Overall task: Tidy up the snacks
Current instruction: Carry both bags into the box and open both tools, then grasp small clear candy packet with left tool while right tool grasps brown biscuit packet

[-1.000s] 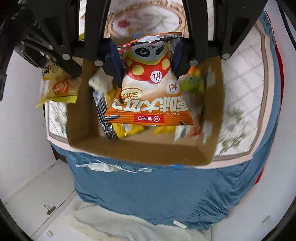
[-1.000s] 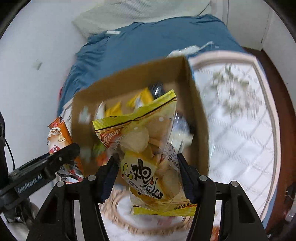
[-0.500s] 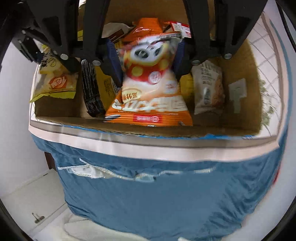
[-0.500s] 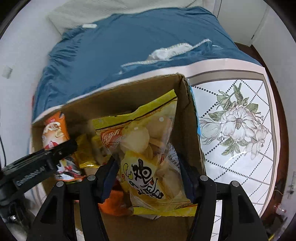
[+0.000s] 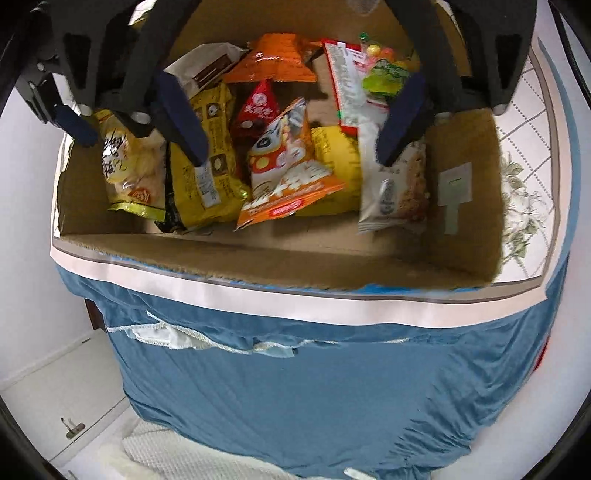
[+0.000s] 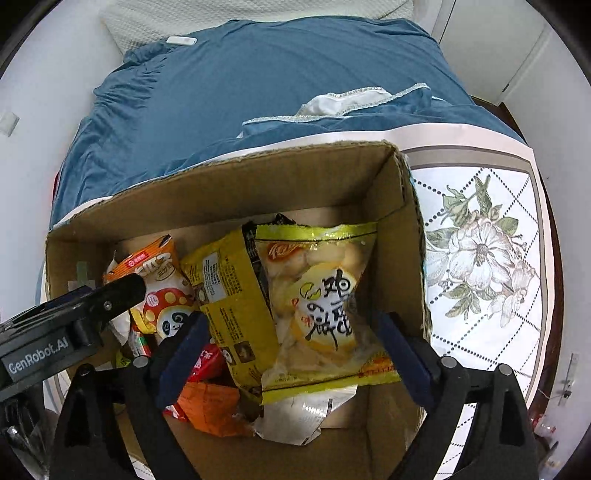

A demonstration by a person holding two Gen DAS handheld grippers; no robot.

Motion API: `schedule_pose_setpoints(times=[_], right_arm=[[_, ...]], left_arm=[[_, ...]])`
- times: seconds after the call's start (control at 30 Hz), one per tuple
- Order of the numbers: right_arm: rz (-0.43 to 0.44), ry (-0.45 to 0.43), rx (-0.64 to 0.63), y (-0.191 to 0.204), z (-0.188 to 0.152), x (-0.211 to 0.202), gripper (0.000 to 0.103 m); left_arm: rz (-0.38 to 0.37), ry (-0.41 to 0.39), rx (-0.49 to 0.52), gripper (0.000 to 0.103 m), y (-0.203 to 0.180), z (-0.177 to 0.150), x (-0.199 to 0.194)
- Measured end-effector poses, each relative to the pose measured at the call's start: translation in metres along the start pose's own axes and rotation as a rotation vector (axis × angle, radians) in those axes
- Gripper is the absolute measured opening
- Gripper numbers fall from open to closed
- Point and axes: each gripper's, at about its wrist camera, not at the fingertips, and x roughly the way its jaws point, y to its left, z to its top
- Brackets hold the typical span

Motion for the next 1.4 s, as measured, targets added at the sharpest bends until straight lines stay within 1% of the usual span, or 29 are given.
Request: schedule_pose_setpoints(times=[0.13, 0.27, 0.4, 0.47, 0.5, 0.6, 0.73, 0.8, 0.93, 1.13, 1.4], right_arm=[[0.012, -0.034, -0.001, 0.002, -0.018, -0.016, 0.098], [0.006, -0.058, -0.019, 0.007, -0.034, -0.030, 0.098], [-0.004, -0.105, -0.048, 0.014, -0.053, -0.050, 0.098], [-0.011, -0.131, -0.063, 0.018, -0.061, -0.059, 0.099], [-0.022, -0.154, -0.067, 0.019, -0.067, -0.065, 0.099], [-0.032, -0.184, -0.080, 0.018, -0.078, -0.077, 0.099], [-0.027, -0.212, -0.082, 0.018, -0.096, -0.093, 0.099], [-0.033, -0.230, -0.090, 0.020, -0.103, -0.101, 0.099], [-0.026, -0.260, -0.099, 0.023, -0.121, -0.121, 0.099], [-0.014, -0.294, -0.113, 0.028, -0.144, -0.147, 0.099], [0.008, -0.298, -0.113, 0.024, -0.181, -0.167, 0.099]], left_arm=[[0.025, -0.090, 0.023, 0.100, 0.003, -0.020, -0.018], [0.030, -0.125, 0.040, 0.100, 0.003, -0.038, -0.033], [0.049, -0.189, 0.053, 0.100, 0.002, -0.058, -0.058], [0.033, -0.224, 0.041, 0.100, 0.003, -0.068, -0.072], [0.033, -0.243, 0.039, 0.100, 0.004, -0.074, -0.080], [0.039, -0.289, 0.036, 0.100, 0.005, -0.088, -0.097], [0.054, -0.331, 0.032, 0.100, 0.005, -0.108, -0.117], [0.073, -0.357, 0.040, 0.100, 0.003, -0.120, -0.126], [0.100, -0.386, 0.051, 0.100, 0.002, -0.139, -0.139], [0.098, -0.411, 0.046, 0.100, 0.001, -0.162, -0.159], [0.103, -0.420, 0.035, 0.100, 0.001, -0.200, -0.177]])
